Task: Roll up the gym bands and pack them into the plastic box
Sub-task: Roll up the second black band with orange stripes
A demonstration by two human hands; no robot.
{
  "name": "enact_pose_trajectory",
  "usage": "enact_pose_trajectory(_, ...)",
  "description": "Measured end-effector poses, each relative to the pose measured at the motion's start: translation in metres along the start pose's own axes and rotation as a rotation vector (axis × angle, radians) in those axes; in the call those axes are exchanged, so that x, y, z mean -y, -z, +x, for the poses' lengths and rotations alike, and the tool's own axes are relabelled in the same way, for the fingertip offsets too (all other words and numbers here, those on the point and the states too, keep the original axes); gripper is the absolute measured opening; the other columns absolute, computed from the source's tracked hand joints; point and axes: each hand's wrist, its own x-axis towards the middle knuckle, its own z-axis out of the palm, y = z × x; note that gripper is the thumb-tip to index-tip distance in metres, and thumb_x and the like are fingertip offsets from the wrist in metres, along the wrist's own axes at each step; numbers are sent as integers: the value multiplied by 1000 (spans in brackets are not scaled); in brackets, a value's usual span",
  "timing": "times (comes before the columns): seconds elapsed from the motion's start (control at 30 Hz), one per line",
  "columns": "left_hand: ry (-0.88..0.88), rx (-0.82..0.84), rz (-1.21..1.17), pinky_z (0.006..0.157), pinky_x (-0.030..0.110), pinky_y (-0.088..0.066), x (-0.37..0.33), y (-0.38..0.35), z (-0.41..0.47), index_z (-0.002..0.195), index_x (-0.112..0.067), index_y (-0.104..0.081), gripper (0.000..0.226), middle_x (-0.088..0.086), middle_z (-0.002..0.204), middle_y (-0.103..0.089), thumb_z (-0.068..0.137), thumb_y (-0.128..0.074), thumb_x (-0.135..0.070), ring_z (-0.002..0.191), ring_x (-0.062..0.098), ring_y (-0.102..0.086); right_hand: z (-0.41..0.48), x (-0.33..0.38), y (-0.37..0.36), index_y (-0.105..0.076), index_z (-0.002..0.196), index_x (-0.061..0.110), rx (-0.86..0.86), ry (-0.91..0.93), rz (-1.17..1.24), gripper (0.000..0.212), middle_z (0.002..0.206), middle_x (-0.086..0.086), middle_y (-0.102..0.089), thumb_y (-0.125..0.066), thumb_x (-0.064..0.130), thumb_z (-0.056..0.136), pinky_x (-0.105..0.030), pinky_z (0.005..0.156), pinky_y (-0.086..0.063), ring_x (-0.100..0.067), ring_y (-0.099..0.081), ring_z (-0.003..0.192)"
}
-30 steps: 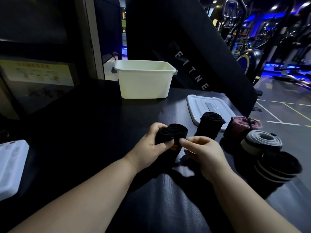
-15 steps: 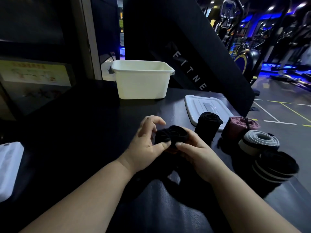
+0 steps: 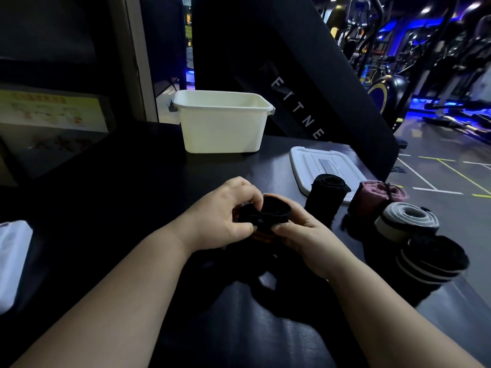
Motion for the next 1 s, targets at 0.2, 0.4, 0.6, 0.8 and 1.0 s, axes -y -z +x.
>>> enact_pose_trajectory(0.2, -43, -32, 124, 71, 21, -40, 4, -2, 0, 74, -37, -43, 31, -12, 92, -44, 71, -73, -29, 81, 9, -48, 0, 0, 0, -61, 119, 24, 17, -9, -37, 50, 102, -7, -68, -64, 7, 72, -28, 86, -51, -17, -64, 96)
enact_pose_trajectory(0.4, -38, -326, 113, 58, 16, -33, 4, -22, -6, 61, -39, -34, 45, -12, 69, -40, 59, -75, -22, 66, 6, -43, 3, -3, 1, -63, 114, 20, -27, 25, 1, 49, 103, -12, -66, -69, 5, 68, -38, 89, -52, -25, -63, 98)
enact_pose_trajectory(0.6, 43, -479, 35, 54, 12, -31, 8, -33, -8, 54, -35, -37, 47, -12, 59, -44, 53, -78, -12, 61, 5, -44, 0, 0, 0, -58, 119, 11, -37, 35, 15, 54, 104, -15, -65, -66, 1, 66, -29, 78, -54, -24, -64, 95)
enact_pose_trajectory(0.8, 119, -349, -275, 65, 20, -45, 8, -33, -8, 63, -30, -56, 32, -17, 65, -55, 62, -85, -16, 63, 2, -50, -2, -3, 7, -60, 115, 16, -70, 40, 23, 53, 104, -12, -68, -69, 0, 65, -45, 96, -50, -27, -64, 99)
enact_pose_trajectory(1.0, 118, -267, -464, 75, 17, -49, 10, -31, -11, 73, -17, -61, 31, -8, 76, -60, 71, -79, 8, 73, 6, -58, -3, -4, 7, -60, 117, 14, -84, 70, 20, 54, 106, -16, -67, -70, 0, 65, -45, 93, -52, -28, -64, 100)
